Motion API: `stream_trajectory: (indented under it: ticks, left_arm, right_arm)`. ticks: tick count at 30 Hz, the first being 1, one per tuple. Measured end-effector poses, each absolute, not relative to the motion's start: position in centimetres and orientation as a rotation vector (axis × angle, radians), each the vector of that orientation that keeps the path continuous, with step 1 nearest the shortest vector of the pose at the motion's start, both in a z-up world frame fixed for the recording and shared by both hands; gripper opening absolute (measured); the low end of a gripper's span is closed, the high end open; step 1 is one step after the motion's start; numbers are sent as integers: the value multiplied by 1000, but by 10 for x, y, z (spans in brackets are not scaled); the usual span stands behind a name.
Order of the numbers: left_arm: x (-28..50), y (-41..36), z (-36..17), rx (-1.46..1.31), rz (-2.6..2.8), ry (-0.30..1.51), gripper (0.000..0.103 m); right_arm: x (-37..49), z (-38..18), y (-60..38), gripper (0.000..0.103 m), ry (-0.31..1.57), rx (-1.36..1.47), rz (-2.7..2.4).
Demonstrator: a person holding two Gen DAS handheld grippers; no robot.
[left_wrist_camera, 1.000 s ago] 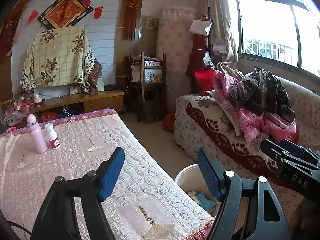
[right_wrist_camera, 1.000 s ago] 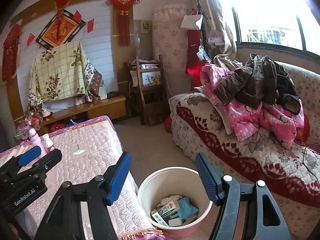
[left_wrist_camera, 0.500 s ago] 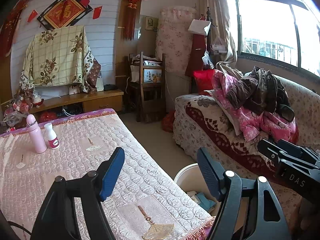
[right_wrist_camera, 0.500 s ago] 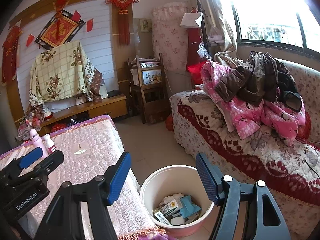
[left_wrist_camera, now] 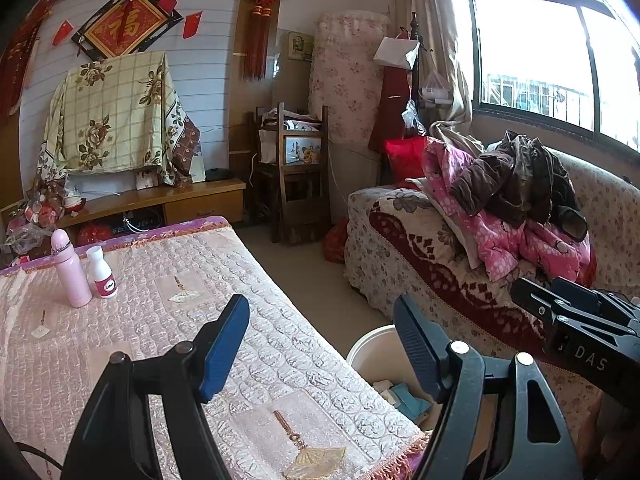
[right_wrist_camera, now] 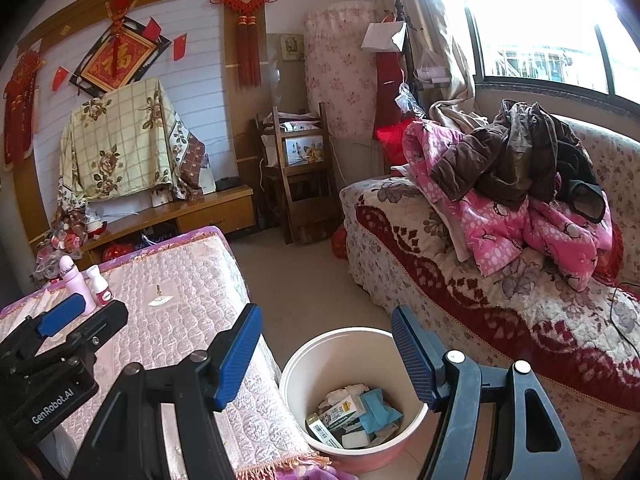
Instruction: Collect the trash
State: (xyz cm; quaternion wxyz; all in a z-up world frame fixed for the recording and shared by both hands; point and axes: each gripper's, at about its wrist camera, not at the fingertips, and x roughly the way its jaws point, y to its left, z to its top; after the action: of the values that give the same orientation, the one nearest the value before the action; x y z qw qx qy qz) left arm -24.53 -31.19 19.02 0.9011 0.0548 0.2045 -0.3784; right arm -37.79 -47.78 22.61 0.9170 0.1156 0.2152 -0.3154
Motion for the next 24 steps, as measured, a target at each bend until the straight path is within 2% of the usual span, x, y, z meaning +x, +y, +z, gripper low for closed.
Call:
stream_trajectory:
  ticks: [24]
  left_arm:
    - [-243, -313, 184, 124, -791, 435, 75]
  right_arm:
    - [-375, 220, -485, 71, 470, 255, -643]
